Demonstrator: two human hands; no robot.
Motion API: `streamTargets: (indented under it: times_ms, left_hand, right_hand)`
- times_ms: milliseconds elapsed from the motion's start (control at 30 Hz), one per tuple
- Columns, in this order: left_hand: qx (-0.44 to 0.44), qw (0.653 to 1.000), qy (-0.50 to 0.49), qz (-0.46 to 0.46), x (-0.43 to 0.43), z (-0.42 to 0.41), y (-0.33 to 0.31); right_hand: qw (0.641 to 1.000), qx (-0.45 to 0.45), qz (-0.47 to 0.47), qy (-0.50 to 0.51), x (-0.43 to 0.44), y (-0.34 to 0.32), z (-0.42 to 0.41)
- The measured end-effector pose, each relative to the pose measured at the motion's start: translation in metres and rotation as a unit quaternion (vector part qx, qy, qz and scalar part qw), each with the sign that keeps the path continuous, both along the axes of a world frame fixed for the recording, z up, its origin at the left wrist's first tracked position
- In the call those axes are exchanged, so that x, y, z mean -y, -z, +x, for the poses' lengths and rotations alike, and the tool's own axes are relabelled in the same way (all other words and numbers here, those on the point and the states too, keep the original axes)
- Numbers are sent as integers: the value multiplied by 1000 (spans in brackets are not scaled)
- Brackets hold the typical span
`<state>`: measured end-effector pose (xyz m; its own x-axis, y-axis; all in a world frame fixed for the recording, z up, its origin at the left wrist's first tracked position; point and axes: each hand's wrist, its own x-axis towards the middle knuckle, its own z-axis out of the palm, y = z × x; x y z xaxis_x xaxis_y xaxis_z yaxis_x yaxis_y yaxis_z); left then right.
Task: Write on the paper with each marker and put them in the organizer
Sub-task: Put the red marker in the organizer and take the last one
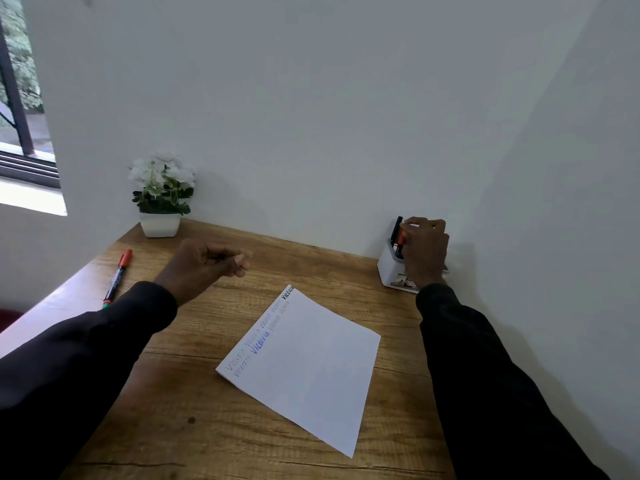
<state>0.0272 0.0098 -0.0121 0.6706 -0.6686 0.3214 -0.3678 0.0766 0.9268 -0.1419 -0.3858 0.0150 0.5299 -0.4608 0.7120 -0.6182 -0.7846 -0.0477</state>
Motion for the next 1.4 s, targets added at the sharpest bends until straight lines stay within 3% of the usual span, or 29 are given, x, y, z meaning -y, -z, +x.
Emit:
streamTargets:
  times_ms: [467,667,1133,1267,1400]
  left_hand:
    - [1,1000,-2,24,-7,6,11]
    - [3,1000,-3,28,-12,13,12]
    - [8,1000,-21,13,-26,12,10]
    - [4,999,-40,17,-38,7,9]
    - [14,997,-71,7,-61,11,10]
  right_hand:
    - [998,18,60,-2,-4,-1,0]
    - [972,177,138,-72,2,3,-1]
    - [931,287,158,-163,-29,-17,-5]
    - [911,251,223,-240,-87,-9,14]
    - [883,124,320,-319,-146,16,44]
